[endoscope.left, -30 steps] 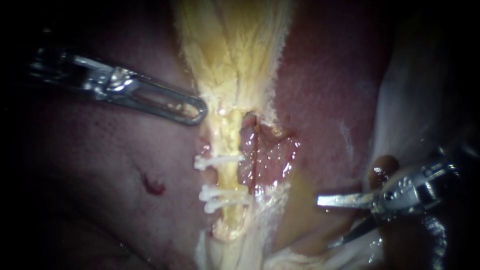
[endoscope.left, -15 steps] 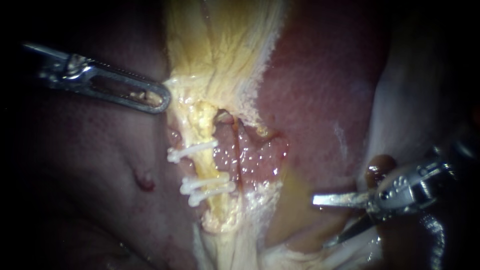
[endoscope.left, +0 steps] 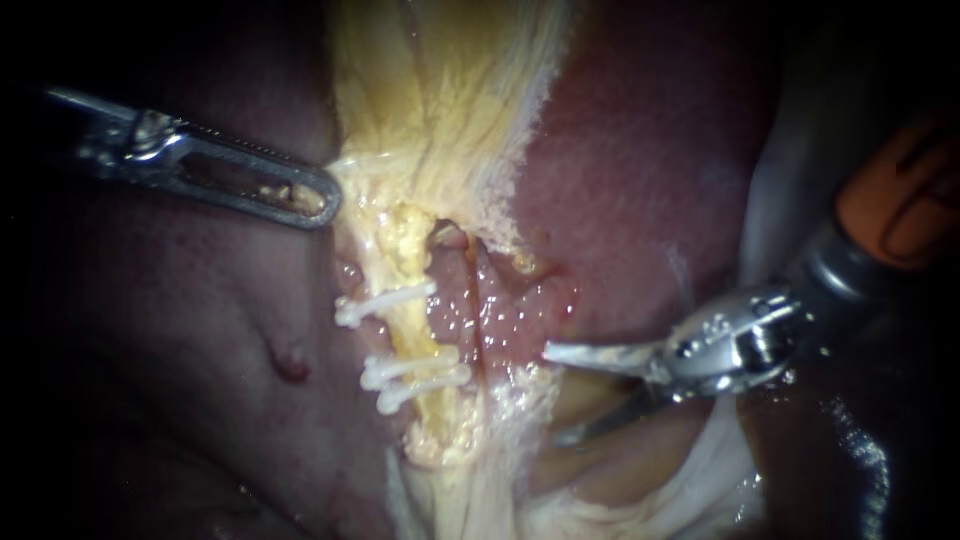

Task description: Go to the cutting position left tube

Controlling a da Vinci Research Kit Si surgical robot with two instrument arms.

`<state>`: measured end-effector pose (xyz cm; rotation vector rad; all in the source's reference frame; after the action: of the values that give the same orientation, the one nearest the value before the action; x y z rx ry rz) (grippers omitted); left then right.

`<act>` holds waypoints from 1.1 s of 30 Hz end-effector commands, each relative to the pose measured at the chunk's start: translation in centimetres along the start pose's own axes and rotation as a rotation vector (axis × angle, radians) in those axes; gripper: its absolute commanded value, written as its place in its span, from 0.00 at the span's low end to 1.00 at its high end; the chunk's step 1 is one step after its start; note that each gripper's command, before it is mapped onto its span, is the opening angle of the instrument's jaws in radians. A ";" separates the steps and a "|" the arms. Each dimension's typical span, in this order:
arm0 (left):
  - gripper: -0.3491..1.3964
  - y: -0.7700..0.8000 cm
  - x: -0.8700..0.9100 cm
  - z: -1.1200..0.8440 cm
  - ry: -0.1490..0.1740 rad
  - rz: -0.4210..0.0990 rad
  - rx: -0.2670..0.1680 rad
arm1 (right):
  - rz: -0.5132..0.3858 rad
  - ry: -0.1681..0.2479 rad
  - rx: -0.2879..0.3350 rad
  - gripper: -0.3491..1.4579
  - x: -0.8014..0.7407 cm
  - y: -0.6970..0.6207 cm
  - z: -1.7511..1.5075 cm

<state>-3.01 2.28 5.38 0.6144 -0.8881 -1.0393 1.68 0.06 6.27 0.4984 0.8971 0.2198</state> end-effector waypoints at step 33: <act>0.00 -0.03 0.03 0.02 0.001 0.001 0.001 | 0.103 -0.003 0.084 0.99 -0.28 0.60 0.72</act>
<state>-3.04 2.24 5.38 0.6158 -0.8880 -1.0375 2.09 0.24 7.15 0.6260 0.8804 0.2747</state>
